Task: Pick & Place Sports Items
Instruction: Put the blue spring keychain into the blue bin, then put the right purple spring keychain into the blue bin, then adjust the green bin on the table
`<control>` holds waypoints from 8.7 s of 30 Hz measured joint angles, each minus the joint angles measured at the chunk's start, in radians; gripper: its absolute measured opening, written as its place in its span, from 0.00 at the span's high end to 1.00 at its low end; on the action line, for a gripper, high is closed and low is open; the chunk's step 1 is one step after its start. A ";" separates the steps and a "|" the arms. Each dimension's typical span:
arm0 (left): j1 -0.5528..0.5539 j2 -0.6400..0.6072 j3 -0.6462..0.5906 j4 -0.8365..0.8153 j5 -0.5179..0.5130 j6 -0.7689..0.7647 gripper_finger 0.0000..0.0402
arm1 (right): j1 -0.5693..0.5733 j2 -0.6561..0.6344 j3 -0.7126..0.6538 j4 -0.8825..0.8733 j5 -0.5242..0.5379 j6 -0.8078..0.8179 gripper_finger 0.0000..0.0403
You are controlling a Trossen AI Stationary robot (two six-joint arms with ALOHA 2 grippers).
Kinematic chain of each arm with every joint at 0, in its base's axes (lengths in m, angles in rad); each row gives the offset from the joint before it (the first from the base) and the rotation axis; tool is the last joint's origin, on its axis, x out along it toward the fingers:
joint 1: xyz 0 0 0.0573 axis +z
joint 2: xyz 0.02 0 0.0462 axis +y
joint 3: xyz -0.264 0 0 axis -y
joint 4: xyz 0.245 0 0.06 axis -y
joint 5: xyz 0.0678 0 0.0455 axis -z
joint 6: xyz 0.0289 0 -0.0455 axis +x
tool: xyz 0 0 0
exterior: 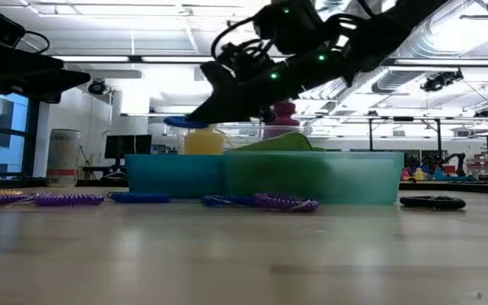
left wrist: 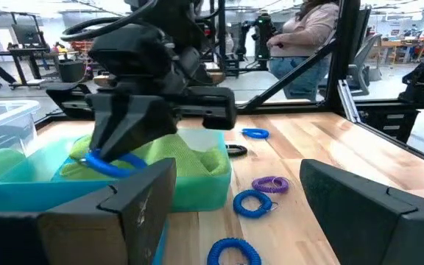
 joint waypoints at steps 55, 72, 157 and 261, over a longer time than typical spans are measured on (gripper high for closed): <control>0.000 0.000 0.000 0.000 0.000 0.000 0.41 | 0.343 -0.209 0.000 -0.506 -0.040 0.187 0.39; 0.000 0.000 0.000 0.000 0.000 0.000 0.41 | 0.343 -0.079 0.000 -0.533 -0.057 0.223 0.39; 0.000 0.000 0.000 0.000 0.000 0.000 0.41 | 0.386 0.105 0.000 -0.513 -0.125 0.311 0.99; 0.000 0.000 0.000 0.000 0.000 0.000 0.41 | -0.014 -0.098 0.000 -0.247 -0.081 0.109 0.46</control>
